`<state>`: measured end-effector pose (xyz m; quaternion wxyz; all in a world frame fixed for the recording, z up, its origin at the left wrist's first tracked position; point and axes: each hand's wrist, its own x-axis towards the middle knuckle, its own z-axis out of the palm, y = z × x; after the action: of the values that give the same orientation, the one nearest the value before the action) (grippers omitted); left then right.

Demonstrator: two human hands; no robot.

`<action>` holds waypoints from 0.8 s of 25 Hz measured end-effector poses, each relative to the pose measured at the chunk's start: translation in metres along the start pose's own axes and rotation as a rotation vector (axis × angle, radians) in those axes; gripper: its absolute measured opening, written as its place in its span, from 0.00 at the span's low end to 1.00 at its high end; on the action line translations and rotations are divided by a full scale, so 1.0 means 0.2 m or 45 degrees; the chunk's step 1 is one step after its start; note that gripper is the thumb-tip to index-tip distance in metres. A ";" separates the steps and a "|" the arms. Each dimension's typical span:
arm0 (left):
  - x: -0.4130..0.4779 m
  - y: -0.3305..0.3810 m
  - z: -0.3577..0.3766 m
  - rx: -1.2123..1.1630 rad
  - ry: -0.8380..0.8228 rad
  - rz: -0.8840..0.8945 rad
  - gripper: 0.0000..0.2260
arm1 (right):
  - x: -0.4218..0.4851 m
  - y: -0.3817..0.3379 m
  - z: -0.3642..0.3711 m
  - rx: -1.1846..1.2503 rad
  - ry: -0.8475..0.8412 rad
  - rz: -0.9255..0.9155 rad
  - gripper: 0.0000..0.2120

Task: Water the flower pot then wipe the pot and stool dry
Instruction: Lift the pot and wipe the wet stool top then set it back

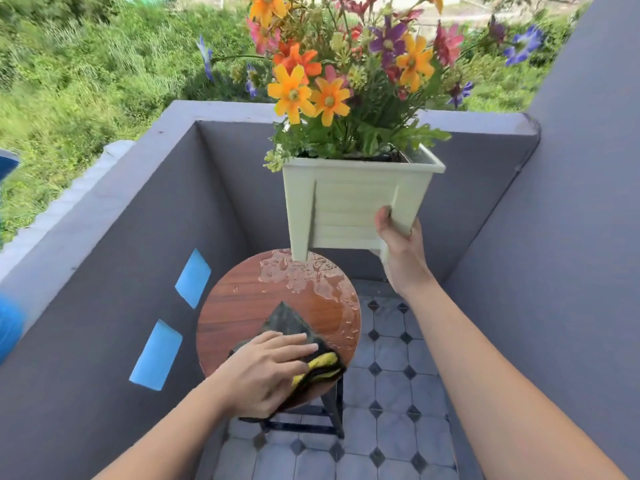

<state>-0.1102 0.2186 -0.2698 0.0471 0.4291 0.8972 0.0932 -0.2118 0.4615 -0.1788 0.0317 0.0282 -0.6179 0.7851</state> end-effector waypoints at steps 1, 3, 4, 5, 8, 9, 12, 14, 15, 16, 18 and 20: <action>0.01 -0.04 0.00 0.024 -0.146 0.082 0.17 | 0.01 0.00 0.01 -0.017 -0.011 0.003 0.29; 0.06 -0.09 0.02 0.039 -0.343 0.197 0.22 | 0.02 0.01 0.03 -0.058 -0.016 0.001 0.37; 0.09 -0.09 0.04 0.003 -0.392 0.212 0.22 | 0.03 0.02 0.04 -0.068 0.000 -0.004 0.38; 0.11 -0.09 0.07 -0.027 -0.409 0.207 0.22 | 0.04 0.02 0.05 -0.076 0.012 -0.008 0.39; 0.20 -0.04 0.15 -0.065 -0.324 0.040 0.23 | 0.06 0.06 0.07 -0.070 0.068 -0.014 0.38; 0.25 -0.02 0.18 -0.081 -0.299 -0.053 0.25 | 0.07 0.07 0.07 -0.064 0.079 -0.019 0.36; 0.40 0.01 0.21 -0.104 -0.227 -0.287 0.26 | 0.11 0.09 0.06 -0.049 0.120 -0.033 0.26; 0.49 0.01 0.22 -0.126 -0.177 -0.390 0.27 | 0.12 0.09 0.05 -0.036 0.141 -0.044 0.22; 0.54 0.00 0.23 -0.147 -0.151 -0.439 0.27 | 0.13 0.09 0.05 -0.041 0.158 -0.046 0.23; 0.58 -0.01 0.24 -0.171 -0.127 -0.491 0.27 | 0.13 0.08 0.04 -0.054 0.171 -0.053 0.25; 0.66 -0.03 0.24 -0.219 -0.090 -0.602 0.26 | 0.14 0.08 0.04 -0.078 0.191 -0.060 0.32; 0.71 -0.07 0.24 -0.256 -0.035 -0.718 0.26 | 0.15 0.08 0.04 -0.080 0.199 -0.067 0.34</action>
<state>-0.2029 0.3269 -0.3212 0.1254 0.1575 0.9665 0.1592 -0.2436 0.4499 -0.1904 0.1013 -0.0181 -0.6369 0.7641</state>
